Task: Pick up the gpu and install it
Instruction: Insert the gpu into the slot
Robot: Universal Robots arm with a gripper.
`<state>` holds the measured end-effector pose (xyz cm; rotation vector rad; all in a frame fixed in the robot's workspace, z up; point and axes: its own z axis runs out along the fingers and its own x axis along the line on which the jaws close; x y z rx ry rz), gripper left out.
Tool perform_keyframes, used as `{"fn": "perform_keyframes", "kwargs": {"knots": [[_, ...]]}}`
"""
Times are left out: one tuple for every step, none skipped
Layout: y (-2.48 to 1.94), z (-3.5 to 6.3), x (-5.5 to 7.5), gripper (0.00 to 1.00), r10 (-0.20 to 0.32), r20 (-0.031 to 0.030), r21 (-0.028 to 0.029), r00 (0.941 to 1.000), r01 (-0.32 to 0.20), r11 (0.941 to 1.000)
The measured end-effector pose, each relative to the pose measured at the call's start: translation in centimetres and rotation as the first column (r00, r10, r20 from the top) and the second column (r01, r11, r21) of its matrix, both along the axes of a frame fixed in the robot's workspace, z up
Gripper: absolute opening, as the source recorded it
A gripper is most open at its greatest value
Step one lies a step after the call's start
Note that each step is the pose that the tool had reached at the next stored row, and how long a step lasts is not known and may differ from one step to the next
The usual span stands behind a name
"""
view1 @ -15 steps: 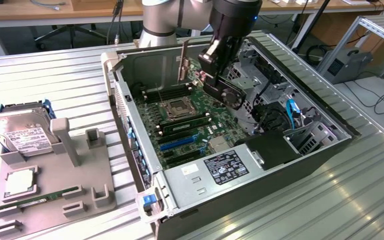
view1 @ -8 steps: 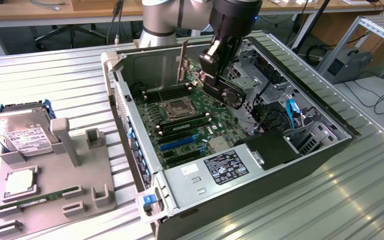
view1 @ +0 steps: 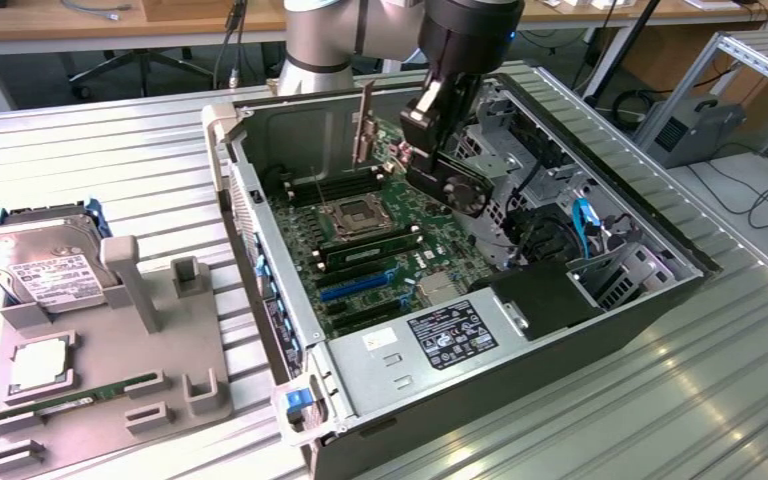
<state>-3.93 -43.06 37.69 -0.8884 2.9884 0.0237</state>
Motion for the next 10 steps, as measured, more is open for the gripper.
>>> {"fn": "perform_keyframes", "kwargs": {"knots": [[0.00, 0.00, 0.00, 0.26, 0.004, 0.0000, 0.0000, 1.0000, -0.004, 1.0000], [0.00, 0.00, 0.00, 0.26, 0.008, 0.0000, 0.0000, 1.0000, -0.008, 1.0000], [0.00, 0.00, 0.00, 0.26, 0.012, 0.0000, 0.0001, 0.9999, -0.012, 0.9999], [0.00, 0.00, 0.00, 0.26, 0.015, 0.0000, 0.0000, 0.9999, -0.015, 0.9999], [0.00, 0.00, 0.00, 0.26, 0.019, 0.0000, 0.0000, 0.9998, -0.019, 0.9998], [0.00, 0.00, 0.00, 0.26, 0.023, 0.0000, 0.0000, 0.9997, -0.023, 0.9997], [0.00, 0.00, 0.00, 0.26, 0.026, 0.0000, 0.0000, 0.9997, -0.026, 0.9997], [0.00, 0.00, 0.00, 0.26, 0.030, 0.0000, 0.0000, 0.9995, -0.030, 0.9995], [0.00, 0.00, 0.00, 0.26, 0.034, 0.0000, 0.0001, 0.9994, -0.034, 0.9994], [0.00, 0.00, 0.00, 0.26, 0.038, 0.0000, 0.0000, 0.9993, -0.038, 0.9993]]}}
